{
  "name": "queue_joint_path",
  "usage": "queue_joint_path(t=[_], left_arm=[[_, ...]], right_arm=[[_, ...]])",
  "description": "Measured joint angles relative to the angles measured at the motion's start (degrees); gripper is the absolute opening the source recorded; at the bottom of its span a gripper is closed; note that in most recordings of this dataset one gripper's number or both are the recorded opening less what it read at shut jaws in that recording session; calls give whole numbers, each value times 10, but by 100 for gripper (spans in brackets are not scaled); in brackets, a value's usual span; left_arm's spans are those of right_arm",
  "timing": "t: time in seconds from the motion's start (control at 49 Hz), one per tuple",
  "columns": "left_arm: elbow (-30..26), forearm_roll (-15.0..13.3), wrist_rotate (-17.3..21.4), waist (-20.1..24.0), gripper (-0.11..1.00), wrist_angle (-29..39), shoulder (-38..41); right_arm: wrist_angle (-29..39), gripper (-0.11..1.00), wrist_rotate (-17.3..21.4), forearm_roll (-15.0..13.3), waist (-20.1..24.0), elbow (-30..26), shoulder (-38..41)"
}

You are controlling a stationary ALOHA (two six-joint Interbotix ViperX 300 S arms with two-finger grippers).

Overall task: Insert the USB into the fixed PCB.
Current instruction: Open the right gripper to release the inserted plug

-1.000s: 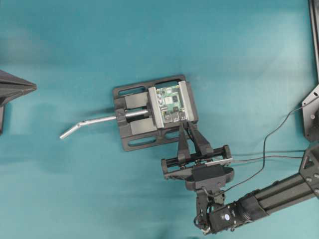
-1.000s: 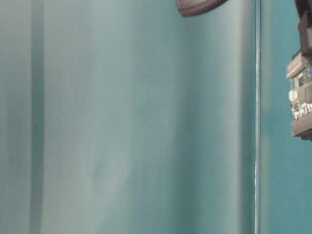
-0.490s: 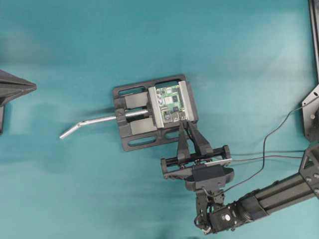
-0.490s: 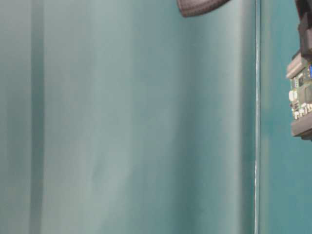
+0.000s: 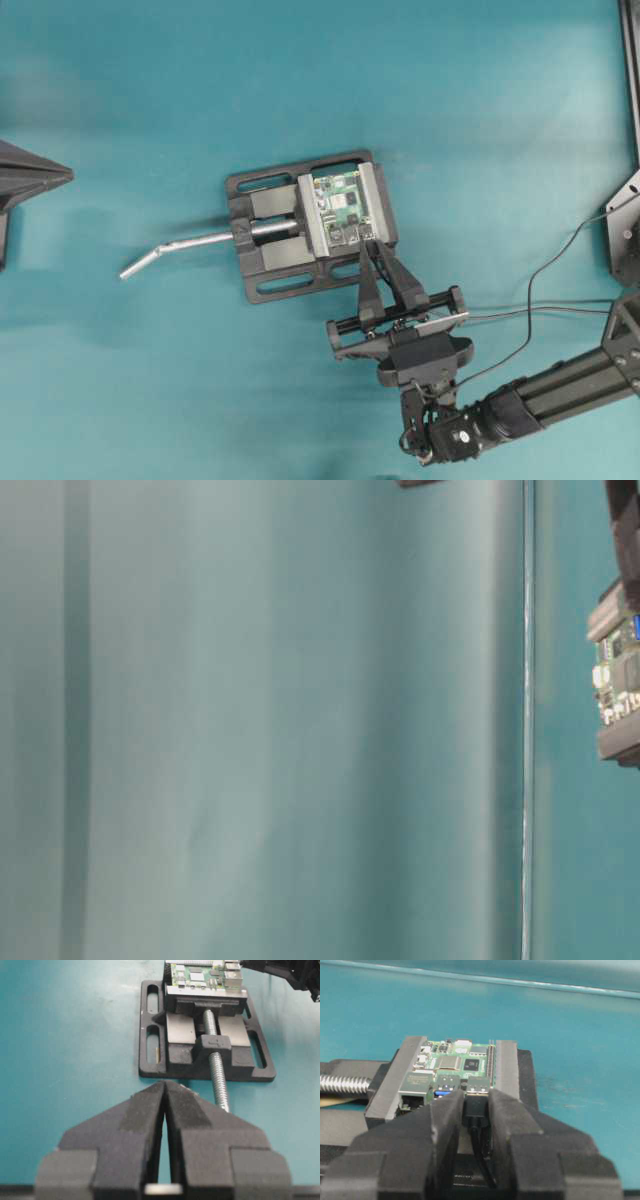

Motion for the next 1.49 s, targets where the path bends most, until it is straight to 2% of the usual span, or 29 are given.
queue_joint_path(t=[0.51,0.735,1.102,1.327,1.49], left_arm=[[0,0,0,0,0,0,1],[0,0,0,1,0,0,0],[1,0,1,0,0,0,0],[0,0,1,0,0,-1,1],[0,-1,0,1,0,0,1]], right_arm=[[11,20,3,-1,2,0,-1],[16,20,2,20,7,-1,-1],[16,21,1,22,10,-1,-1],[16,37,1,23,18,-1,-1],[16,38,0,23,22,-2,-1]])
